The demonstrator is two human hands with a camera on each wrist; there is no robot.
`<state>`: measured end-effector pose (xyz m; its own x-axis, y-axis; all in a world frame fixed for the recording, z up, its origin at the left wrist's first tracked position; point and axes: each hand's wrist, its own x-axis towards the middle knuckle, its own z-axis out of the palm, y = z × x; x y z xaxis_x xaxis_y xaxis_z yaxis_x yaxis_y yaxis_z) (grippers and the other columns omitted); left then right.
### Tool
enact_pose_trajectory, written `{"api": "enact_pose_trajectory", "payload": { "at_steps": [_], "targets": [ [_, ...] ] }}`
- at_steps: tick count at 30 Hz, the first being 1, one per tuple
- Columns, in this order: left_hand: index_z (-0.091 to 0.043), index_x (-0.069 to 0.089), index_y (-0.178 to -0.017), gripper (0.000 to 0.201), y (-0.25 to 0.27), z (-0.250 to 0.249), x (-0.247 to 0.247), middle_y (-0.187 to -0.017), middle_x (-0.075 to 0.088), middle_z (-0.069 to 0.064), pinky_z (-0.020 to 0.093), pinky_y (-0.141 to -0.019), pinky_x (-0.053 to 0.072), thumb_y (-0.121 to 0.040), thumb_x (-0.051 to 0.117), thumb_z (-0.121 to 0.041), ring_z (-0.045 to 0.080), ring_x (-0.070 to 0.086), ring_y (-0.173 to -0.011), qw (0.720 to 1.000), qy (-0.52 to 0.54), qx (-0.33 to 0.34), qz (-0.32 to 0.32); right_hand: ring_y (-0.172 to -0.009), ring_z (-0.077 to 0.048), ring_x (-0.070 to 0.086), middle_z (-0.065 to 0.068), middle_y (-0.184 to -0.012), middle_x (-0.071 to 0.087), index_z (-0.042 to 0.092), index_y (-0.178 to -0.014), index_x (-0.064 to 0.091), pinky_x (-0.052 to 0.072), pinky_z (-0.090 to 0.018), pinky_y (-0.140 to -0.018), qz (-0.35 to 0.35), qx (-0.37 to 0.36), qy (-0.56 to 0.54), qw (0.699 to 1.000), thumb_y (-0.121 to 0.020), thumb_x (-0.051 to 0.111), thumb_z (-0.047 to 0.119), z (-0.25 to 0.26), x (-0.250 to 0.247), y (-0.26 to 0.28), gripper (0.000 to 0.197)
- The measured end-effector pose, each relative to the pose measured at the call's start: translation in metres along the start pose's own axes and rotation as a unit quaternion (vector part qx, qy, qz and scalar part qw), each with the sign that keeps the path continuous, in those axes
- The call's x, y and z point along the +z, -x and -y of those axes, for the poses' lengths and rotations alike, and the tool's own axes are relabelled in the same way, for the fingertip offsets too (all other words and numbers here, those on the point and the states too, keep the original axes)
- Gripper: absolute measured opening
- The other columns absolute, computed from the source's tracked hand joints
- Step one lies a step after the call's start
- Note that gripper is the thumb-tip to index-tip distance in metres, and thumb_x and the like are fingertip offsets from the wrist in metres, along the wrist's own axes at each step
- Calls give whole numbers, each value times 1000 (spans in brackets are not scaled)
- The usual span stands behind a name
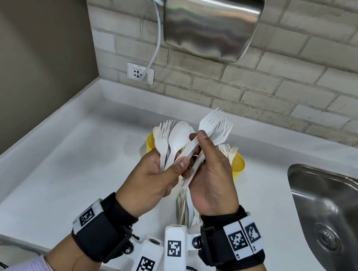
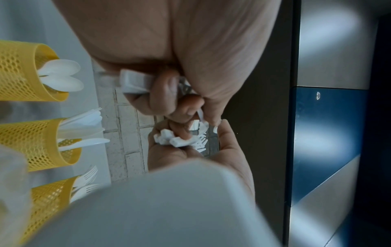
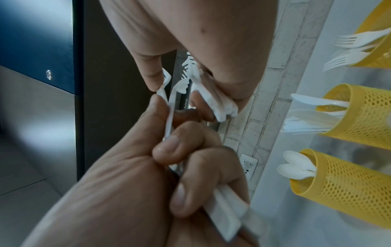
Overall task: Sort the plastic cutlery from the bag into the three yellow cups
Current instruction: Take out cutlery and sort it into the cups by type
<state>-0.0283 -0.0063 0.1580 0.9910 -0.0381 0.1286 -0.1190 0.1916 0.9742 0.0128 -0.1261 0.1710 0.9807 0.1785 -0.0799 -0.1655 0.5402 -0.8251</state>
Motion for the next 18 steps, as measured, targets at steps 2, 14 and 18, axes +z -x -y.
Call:
{"api": "enact_pose_trajectory", "payload": {
  "at_steps": [2,14,18],
  "targets": [
    [-13,65,-103,18,2,-2,2,-64,56,0,21,-42,19,-95,57,-28,16,26,-49,1000,0,5,0,-82,-37,58,-29,-101,63,-1,-109,68,41,-36,-64,19,5,-5,1000,-87,75,41,0,2,3,47],
    [-22,57,-90,19,10,-15,9,-73,34,5,40,-44,31,-105,49,-13,23,32,-61,995,-95,22,4,-71,-19,63,-4,-76,61,10,-94,57,52,-33,-68,-8,-31,6,999,-105,52,26,10,3,5,21],
    [-21,67,-86,29,9,-5,-2,-52,33,-8,15,-43,27,-104,48,-34,3,28,-41,996,-79,-20,-29,-64,-22,54,-7,-76,53,13,-89,52,52,-34,-59,-11,-40,-37,998,-108,46,28,21,-1,0,25]
  ]
}}
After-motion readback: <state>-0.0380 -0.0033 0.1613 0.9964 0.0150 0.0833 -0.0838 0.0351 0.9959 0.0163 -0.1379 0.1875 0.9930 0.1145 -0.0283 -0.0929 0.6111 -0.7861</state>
